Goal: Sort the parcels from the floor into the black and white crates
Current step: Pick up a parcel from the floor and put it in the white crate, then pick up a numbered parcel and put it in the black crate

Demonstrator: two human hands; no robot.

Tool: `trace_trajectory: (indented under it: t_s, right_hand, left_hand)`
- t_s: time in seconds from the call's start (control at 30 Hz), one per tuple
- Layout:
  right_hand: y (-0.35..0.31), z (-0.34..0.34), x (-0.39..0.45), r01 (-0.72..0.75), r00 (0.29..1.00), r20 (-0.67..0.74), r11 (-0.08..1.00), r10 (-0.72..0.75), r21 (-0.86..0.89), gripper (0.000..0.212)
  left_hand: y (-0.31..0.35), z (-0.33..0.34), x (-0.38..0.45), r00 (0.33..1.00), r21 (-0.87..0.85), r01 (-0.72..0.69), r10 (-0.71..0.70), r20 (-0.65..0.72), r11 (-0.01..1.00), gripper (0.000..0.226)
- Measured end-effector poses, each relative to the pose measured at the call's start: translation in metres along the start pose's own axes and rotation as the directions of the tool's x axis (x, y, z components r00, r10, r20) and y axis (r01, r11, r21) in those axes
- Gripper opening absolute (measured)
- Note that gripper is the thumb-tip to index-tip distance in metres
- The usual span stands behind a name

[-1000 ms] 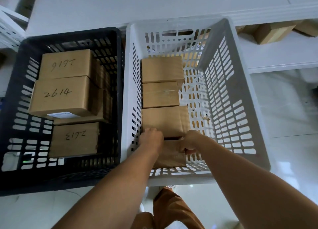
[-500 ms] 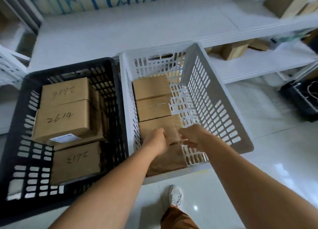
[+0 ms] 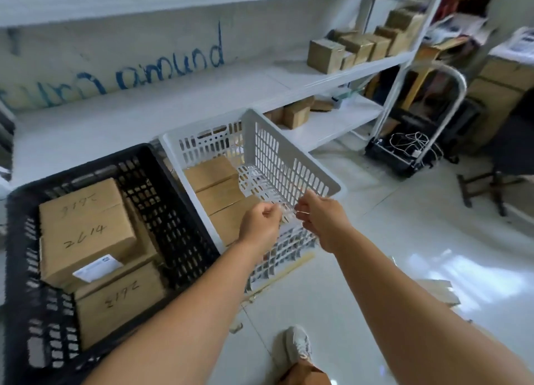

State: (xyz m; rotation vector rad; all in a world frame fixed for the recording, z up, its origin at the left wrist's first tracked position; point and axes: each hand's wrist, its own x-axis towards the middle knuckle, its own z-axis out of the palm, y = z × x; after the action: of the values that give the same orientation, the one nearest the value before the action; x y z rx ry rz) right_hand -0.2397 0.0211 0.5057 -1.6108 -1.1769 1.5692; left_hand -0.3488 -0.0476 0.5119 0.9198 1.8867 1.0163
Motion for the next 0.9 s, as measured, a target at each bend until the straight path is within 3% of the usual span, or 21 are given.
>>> trace_trajectory:
  t_s: [0.27,0.47,0.7,0.9]
  right_hand:
    - [0.039,-0.086,-0.066,-0.017,0.977,-0.207,0.983,0.056,0.185,0.031]
    - [0.086,-0.166,-0.106,-0.039,0.914,-0.371,0.946,0.163,0.32,0.03]
    - [0.16,-0.279,-0.161,-0.067,0.799,-0.506,0.884,0.325,0.462,0.034]
    - [0.226,-0.371,-0.204,-0.038,0.698,-0.552,0.793,0.456,0.607,0.031]
  left_hand:
    - [0.015,0.072,-0.058,0.978,-0.061,-0.051,0.062,0.199,0.997,0.027]
    - [0.012,0.15,-0.1,0.923,0.011,-0.036,0.029,0.383,0.999,0.028]
    - [0.008,0.261,-0.171,0.781,0.105,-0.058,-0.021,0.624,0.993,0.029]
    - [-0.002,0.365,-0.238,0.689,0.212,-0.08,-0.1,0.718,0.974,0.034]
